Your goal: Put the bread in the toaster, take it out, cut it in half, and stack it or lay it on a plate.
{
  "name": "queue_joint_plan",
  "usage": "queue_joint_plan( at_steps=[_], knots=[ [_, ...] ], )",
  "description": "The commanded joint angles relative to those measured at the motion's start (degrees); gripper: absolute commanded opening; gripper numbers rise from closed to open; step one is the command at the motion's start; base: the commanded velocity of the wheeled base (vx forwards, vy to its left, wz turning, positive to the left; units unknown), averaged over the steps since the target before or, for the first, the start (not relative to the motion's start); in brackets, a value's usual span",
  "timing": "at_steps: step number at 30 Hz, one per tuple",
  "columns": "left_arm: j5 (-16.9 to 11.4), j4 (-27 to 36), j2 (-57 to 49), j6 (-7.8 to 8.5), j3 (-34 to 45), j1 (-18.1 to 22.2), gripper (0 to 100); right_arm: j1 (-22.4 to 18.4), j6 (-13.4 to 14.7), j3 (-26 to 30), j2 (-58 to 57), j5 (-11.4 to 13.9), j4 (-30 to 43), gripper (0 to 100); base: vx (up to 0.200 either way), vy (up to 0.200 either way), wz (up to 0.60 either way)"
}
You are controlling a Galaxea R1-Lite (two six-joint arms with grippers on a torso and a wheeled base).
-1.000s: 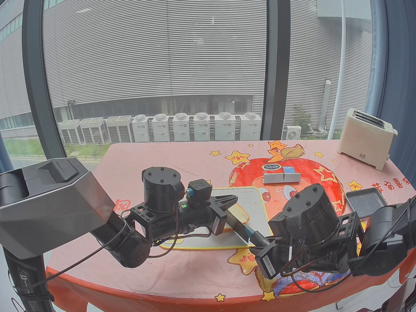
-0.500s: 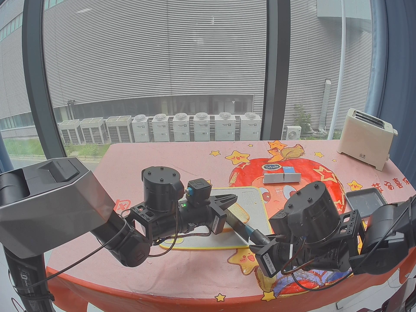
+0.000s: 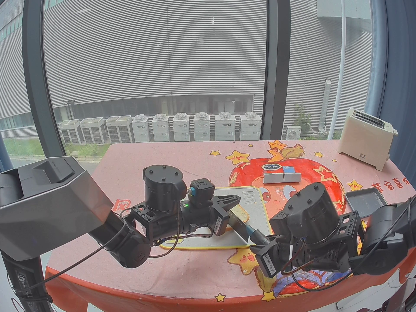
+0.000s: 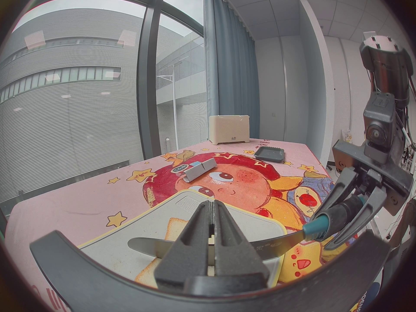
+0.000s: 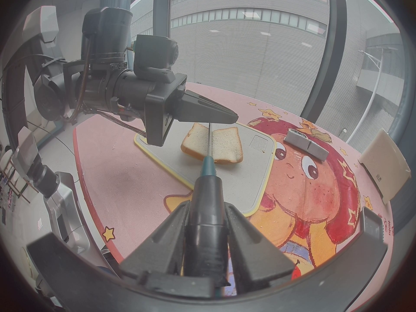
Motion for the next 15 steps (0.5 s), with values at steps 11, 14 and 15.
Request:
queue_joint_plan(
  at_steps=[11, 14, 15],
  knots=[
    [0.32, -0.74, 3.02, 0.06, -0.41, 0.50, 0, -0.33, 0.10, -0.44, -0.55, 0.47, -0.01, 0, 0.000, 0.000, 0.00],
    [0.32, -0.74, 2.75, -0.03, -2.17, 0.85, 0, -0.33, 0.01, -0.44, -0.46, 0.56, -0.01, 0, 0.000, 0.000, 0.00],
    [0.32, -0.74, 2.58, -0.03, -2.78, 0.94, 0, -0.33, 0.01, -0.44, -0.46, 0.56, -0.01, 0, 0.000, 0.000, 0.00]
  ],
)
